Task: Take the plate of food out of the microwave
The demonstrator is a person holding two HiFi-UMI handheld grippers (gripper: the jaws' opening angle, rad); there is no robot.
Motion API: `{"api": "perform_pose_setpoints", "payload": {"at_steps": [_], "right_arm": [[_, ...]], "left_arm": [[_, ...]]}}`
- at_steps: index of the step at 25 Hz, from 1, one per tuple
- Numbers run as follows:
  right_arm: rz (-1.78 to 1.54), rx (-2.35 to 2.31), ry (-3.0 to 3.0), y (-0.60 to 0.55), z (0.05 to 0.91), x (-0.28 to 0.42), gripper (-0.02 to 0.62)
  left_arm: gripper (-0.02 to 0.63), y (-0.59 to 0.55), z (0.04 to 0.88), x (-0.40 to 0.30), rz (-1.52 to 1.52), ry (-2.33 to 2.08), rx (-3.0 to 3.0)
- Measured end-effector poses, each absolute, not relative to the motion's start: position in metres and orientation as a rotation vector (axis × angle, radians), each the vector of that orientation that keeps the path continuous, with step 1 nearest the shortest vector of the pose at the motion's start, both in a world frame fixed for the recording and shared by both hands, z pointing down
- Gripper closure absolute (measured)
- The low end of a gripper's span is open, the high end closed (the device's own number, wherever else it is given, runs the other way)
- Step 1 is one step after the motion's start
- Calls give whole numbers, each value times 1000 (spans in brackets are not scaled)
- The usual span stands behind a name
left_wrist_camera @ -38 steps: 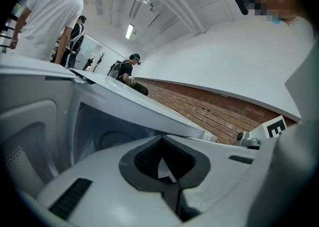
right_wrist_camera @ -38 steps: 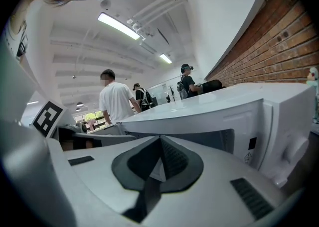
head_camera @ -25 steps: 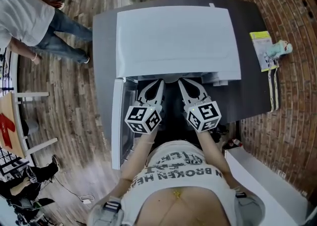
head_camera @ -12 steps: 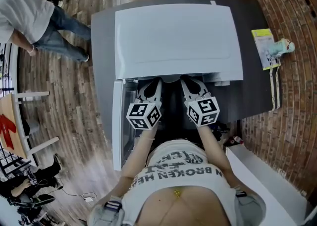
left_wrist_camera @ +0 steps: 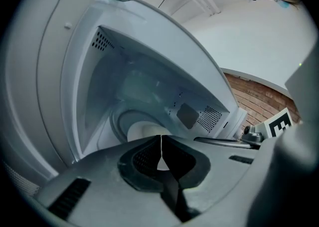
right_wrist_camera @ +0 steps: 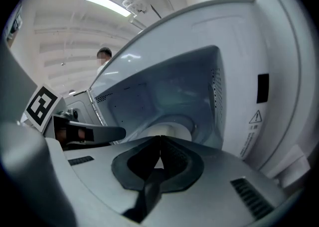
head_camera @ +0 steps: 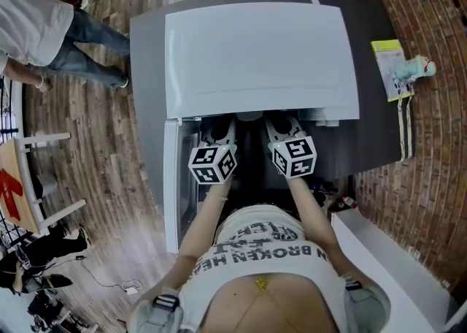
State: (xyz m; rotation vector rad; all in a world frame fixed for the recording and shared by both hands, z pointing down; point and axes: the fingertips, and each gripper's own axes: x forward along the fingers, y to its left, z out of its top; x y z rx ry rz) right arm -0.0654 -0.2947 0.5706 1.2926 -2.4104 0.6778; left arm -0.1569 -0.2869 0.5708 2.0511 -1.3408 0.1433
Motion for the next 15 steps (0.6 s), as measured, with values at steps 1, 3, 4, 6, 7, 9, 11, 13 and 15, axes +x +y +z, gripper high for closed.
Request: {"api": "perform_pose_setpoints", "payload": {"at_steps": [1, 3, 4, 6, 7, 9, 11, 13, 15], "right_arm": [[684, 1292, -2403, -295, 574, -65, 588], [691, 1287, -2388, -296, 580, -64, 588], [692, 1283, -2380, -297, 583, -64, 588], [687, 1273, -2366, -298, 588, -63, 588], [685, 1270, -2361, -298, 590, -63, 588], [691, 1275, -2351, -300, 594, -62, 588], [697, 1295, -2341, -303, 597, -61, 586], [713, 1330, -2343, -307, 599, -58, 586], [749, 1361, -2344, -310, 600, -55, 581]], "left_arm": [[598, -287, 573, -157, 148, -1341, 2048], [598, -289, 578, -157, 156, -1340, 2039], [598, -290, 581, -157, 160, -1339, 2033], [598, -291, 585, -158, 167, -1340, 2024], [598, -291, 587, -159, 171, -1341, 2020], [598, -292, 591, -161, 174, -1345, 2007], [598, -293, 597, -164, 172, -1343, 1987], [598, -294, 603, -167, 172, -1340, 1962], [597, -295, 608, -171, 170, -1352, 1932]]}}
